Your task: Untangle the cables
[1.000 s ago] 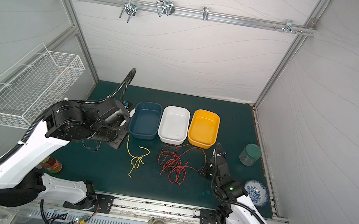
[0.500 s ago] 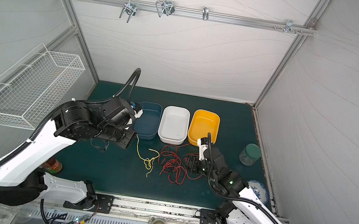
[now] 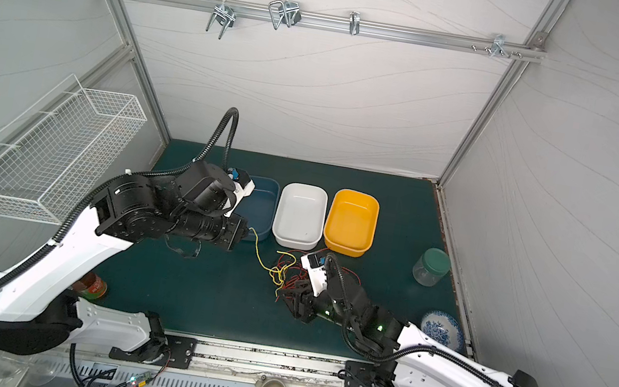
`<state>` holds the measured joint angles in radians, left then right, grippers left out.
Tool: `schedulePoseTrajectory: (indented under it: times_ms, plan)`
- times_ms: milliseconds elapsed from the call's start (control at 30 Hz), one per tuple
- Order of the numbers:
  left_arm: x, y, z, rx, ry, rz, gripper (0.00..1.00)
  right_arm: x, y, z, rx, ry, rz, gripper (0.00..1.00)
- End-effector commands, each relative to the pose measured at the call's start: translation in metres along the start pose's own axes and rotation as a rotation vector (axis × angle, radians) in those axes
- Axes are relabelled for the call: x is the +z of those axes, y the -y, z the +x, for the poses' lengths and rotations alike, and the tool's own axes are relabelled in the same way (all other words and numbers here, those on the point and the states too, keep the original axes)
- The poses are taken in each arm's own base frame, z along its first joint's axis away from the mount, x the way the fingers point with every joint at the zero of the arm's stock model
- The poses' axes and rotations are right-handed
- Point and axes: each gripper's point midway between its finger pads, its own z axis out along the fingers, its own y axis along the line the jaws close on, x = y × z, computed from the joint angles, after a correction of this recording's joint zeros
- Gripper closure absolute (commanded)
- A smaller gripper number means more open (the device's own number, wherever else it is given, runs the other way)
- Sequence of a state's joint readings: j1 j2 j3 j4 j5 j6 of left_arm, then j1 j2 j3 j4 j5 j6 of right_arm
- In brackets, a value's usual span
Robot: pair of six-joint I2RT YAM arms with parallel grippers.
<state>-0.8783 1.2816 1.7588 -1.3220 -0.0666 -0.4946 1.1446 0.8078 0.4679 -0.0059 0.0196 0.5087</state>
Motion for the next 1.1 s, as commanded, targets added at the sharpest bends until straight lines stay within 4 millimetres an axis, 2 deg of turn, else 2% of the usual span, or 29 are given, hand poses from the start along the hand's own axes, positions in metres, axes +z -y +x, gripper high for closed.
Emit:
schedulePoseTrajectory:
  times_ms: [0, 200, 433, 800, 1067]
  plan:
    - [-0.006, 0.009, -0.009, -0.025, 0.04, 0.051, 1.0, 0.007, -0.004, -0.012, -0.082, 0.078, 0.001, 0.39]
    - [-0.005, 0.006, -0.004, -0.017, 0.022, 0.036, 1.0, 0.01, 0.013, -0.019, -0.137, 0.129, 0.14, 0.42]
    - [-0.004, 0.004, -0.002, -0.018, 0.018, 0.032, 1.0, 0.017, 0.02, -0.024, -0.165, 0.151, 0.185, 0.6]
    - [-0.009, -0.003, -0.001, -0.011, 0.032, 0.001, 1.0, 0.022, 0.024, -0.022, -0.188, 0.151, 0.203, 0.84]
    - [-0.027, -0.036, 0.001, 0.038, 0.063, -0.155, 1.0, 0.015, 0.031, -0.014, -0.182, 0.145, 0.217, 0.95]
